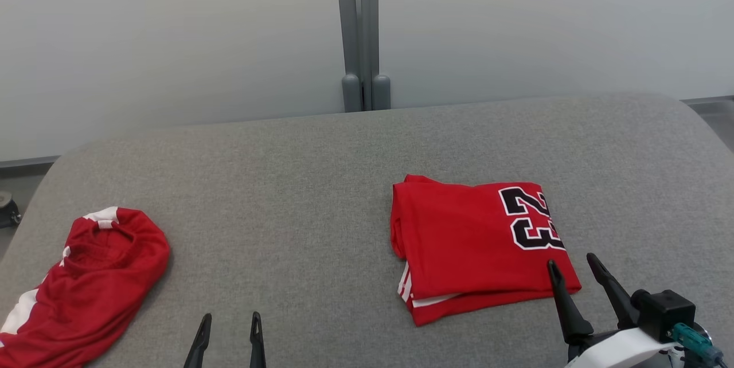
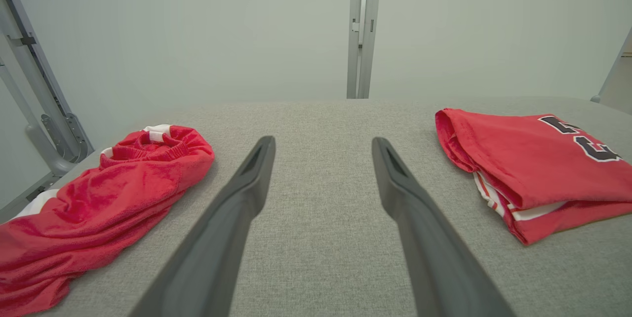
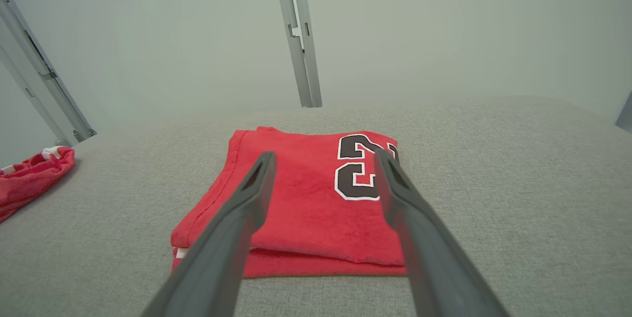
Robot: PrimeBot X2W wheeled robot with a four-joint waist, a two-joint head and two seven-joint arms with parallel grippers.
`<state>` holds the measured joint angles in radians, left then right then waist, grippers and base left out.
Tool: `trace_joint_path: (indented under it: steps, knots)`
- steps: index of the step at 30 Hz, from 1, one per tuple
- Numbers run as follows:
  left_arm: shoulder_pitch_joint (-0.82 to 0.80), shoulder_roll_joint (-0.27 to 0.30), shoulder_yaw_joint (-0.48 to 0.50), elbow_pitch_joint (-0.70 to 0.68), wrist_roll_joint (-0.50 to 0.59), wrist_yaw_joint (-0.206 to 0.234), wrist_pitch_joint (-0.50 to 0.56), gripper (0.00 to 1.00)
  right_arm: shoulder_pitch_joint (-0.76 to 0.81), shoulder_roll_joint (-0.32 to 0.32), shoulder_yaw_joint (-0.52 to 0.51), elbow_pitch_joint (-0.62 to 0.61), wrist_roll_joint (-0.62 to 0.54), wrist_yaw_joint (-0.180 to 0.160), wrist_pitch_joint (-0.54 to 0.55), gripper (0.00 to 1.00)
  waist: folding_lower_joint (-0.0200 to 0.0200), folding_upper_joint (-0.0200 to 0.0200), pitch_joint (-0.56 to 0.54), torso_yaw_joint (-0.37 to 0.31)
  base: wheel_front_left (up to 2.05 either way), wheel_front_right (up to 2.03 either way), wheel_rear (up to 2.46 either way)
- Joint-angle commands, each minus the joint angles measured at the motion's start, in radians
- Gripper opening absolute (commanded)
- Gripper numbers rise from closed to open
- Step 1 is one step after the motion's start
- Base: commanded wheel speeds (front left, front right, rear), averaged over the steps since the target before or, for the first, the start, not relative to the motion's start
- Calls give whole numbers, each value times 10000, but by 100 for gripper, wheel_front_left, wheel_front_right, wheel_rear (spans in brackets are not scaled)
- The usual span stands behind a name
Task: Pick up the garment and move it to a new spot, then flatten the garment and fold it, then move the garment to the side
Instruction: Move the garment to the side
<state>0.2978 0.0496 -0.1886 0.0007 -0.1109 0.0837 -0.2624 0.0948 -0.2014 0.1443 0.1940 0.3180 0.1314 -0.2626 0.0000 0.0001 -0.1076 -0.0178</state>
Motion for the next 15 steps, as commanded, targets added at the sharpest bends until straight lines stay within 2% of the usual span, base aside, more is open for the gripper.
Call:
trace_joint_path:
  steps: [1,8,9,15]
  knots:
    - [-222,19,-27,27,93,-21,-32,100,-233,-65,91,240,297,-16,-27,100,0,-1,224,23,0,0,0]
    - [-598,19,-385,86,-78,41,-32,100,-1548,-512,276,1817,1888,-16,-27,100,0,-1,913,161,0,0,0]
    - [-744,19,-533,138,-80,28,-32,100,-2090,-870,451,2345,2295,-18,61,100,0,-1,1142,221,0,0,0]
    - [-1329,20,-835,198,-55,-9,-32,100,-3660,-1803,988,3466,3749,-16,1340,100,0,-1,1971,398,0,0,0]
